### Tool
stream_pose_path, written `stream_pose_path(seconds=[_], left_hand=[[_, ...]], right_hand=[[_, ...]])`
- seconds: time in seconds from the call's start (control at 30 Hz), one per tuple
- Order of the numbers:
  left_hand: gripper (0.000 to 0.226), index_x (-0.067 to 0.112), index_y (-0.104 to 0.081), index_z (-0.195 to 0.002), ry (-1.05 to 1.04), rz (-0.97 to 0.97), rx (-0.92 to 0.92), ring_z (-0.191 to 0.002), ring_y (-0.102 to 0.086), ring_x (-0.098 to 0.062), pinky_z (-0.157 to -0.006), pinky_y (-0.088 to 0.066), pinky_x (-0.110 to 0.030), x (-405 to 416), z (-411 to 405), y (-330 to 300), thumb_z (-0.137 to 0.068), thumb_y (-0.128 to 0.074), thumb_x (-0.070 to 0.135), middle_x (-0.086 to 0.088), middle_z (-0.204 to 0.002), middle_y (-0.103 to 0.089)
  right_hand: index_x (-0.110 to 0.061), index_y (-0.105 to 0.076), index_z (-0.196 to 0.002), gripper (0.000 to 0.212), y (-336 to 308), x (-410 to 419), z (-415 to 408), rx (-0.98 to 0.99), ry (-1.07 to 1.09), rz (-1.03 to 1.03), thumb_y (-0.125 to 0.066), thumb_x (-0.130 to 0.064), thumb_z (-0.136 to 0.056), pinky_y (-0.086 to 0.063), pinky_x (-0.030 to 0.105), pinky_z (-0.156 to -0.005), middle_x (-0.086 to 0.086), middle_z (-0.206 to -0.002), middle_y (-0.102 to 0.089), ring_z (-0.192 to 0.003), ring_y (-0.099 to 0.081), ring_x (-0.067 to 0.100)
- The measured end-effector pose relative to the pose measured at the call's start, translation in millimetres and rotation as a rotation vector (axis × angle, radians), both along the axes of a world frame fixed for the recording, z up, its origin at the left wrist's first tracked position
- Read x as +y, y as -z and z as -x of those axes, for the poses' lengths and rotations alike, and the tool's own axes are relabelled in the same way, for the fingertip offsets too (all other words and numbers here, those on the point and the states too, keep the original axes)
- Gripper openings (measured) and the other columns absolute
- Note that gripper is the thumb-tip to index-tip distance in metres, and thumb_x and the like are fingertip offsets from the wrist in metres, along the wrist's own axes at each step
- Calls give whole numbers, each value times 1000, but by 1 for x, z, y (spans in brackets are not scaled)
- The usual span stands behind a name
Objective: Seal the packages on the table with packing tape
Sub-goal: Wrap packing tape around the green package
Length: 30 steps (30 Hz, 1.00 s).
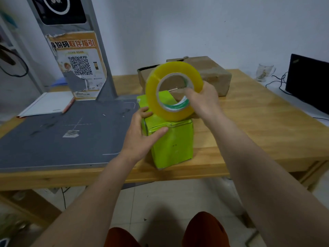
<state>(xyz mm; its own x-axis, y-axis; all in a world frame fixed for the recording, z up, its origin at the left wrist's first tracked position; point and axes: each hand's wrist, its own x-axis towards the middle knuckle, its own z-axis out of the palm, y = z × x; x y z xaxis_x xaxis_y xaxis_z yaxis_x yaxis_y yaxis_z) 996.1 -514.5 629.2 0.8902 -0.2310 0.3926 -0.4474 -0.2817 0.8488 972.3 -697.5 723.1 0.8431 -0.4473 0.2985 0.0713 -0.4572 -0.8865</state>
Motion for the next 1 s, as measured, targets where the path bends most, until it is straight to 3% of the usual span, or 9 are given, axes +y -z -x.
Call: stream_pose_path(seconds=[0.07, 0.17, 0.3, 0.37, 0.5, 0.7, 0.83, 0.93, 1.0], left_hand=[[69, 26, -48, -120, -3, -76, -50, -123, -40, 11, -92, -33, -6, -1, 1, -3, -68, -71, 64, 16, -142, -41], [65, 26, -46, -116, -25, -122, -87, -126, -40, 0, -94, -36, -16, -6, 3, -5, -70, -73, 63, 12, -142, -39], [71, 19, -47, -115, -96, -271, -117, -124, -44, -14, -103, -42, -41, -6, 4, -17, -67, -78, 62, 5, -131, -44], [77, 16, -48, -115, -127, -407, -173, -118, -47, -19, -104, -41, -48, -9, 2, -29, -62, -76, 65, 6, -114, -46], [87, 24, -43, -132, -25, -457, -108, -119, -49, -19, -97, -46, -45, -23, 2, -42, -63, -80, 62, 6, -124, -52], [116, 28, -14, -155, -55, -491, -104, -135, -39, -16, -108, -39, -46, -25, 1, -40, -65, -81, 59, 12, -143, -48], [122, 27, -3, -157, -61, -534, -89, -137, -36, -16, -111, -37, -44, -20, 2, -39, -67, -78, 62, 12, -147, -44], [124, 20, 0, -157, -60, -567, -87, -140, -31, -14, -113, -32, -40, -20, 2, -39, -69, -75, 64, 16, -150, -40], [124, 19, -1, -157, -59, -599, -95, -141, -29, -14, -113, -31, -40, -22, 1, -39, -68, -74, 66, 16, -152, -38]], right_hand=[[-11, -67, -93, 10, 2, -12, 3, -16, 31, -226, -62, -19, -88, -54, 48, -86, 9, -93, -67, -91, -64, 30], [-21, -66, -85, 3, 8, -16, 5, -14, 46, -366, -64, -20, -87, -53, 60, -85, 8, -94, -69, -99, -65, 38], [-15, -65, -104, 41, 11, -10, 6, 14, 29, -477, -71, -39, -71, -53, 58, -88, 9, -103, -70, -98, -66, 32], [-16, -67, -89, 31, 15, -10, 4, 19, 14, -521, -75, -37, -68, -53, 58, -89, 8, -95, -71, -98, -67, 34], [-20, -65, -75, 12, 24, -10, 5, 30, 2, -559, -77, -23, -76, -53, 56, -89, 9, -87, -71, -99, -67, 36], [-25, -67, -68, 19, 18, -16, 4, -85, -17, -426, -70, -25, -87, -56, 55, -84, -6, -73, -68, -92, -69, 26], [-27, -67, -77, 13, 15, -19, 2, -131, -35, -384, -68, -22, -89, -56, 54, -84, -3, -82, -70, -94, -69, 26], [-25, -68, -92, 3, 18, -26, 2, -123, -39, -523, -67, -24, -90, -60, 49, -66, 4, -96, -70, -93, -69, 28], [-25, -67, -98, 8, 21, -32, 1, -93, -49, -583, -67, -26, -90, -60, 46, -58, 7, -102, -70, -90, -70, 27]])
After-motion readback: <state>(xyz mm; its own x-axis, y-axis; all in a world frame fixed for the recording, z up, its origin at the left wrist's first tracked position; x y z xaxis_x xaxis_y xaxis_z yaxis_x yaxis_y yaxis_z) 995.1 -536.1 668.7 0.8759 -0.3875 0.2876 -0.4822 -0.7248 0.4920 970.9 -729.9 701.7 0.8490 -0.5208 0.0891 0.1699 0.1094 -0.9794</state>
